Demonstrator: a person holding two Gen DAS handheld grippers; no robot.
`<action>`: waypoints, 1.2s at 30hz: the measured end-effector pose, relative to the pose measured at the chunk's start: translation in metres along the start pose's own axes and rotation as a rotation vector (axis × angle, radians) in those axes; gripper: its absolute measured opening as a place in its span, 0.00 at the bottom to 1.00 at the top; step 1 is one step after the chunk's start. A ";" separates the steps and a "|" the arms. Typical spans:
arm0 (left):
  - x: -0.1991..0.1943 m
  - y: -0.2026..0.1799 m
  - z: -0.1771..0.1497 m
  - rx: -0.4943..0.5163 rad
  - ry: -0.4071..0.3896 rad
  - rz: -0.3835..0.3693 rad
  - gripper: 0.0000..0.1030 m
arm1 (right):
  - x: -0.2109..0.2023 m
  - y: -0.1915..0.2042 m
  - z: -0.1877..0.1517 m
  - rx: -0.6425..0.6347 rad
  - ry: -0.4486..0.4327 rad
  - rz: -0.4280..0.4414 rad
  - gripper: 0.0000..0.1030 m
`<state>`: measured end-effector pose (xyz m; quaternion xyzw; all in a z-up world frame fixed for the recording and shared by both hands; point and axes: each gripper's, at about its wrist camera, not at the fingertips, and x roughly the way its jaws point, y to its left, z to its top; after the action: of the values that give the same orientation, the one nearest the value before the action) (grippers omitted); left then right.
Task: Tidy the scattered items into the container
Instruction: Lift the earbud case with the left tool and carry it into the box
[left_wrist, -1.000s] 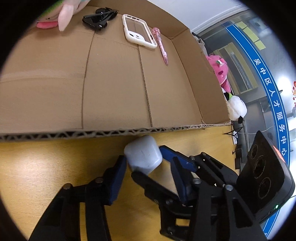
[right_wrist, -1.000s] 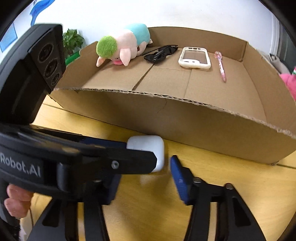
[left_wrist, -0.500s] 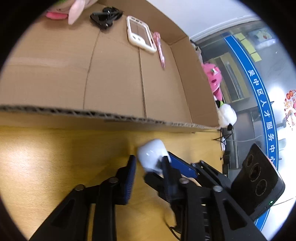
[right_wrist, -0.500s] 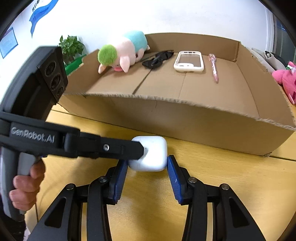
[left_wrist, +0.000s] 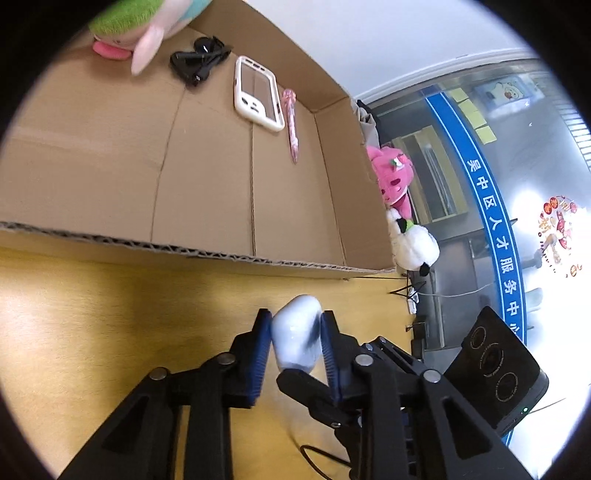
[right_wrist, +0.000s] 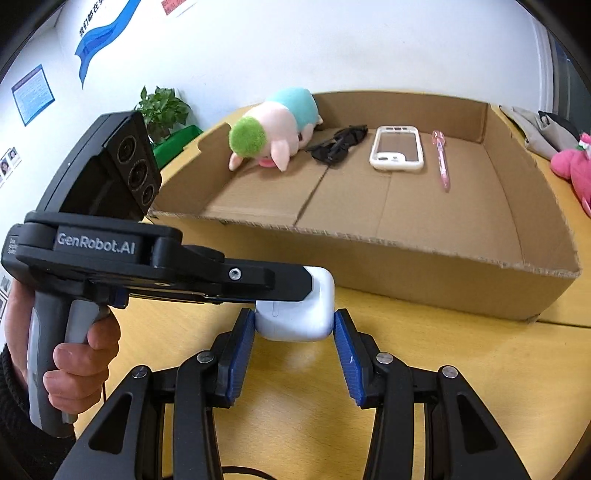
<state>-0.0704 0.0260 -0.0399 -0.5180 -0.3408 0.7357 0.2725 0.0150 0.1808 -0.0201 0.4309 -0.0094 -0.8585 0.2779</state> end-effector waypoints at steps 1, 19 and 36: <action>-0.003 -0.002 0.000 -0.001 -0.006 -0.005 0.24 | -0.003 0.003 0.003 -0.011 -0.004 0.002 0.46; -0.084 -0.079 0.126 0.240 -0.132 0.138 0.24 | -0.011 0.030 0.163 -0.230 0.017 0.041 0.46; -0.043 0.046 0.165 0.016 0.002 0.236 0.24 | 0.136 0.024 0.175 -0.204 0.352 0.138 0.46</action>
<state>-0.2155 -0.0705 -0.0129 -0.5532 -0.2714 0.7648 0.1883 -0.1687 0.0550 -0.0041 0.5423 0.0967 -0.7455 0.3753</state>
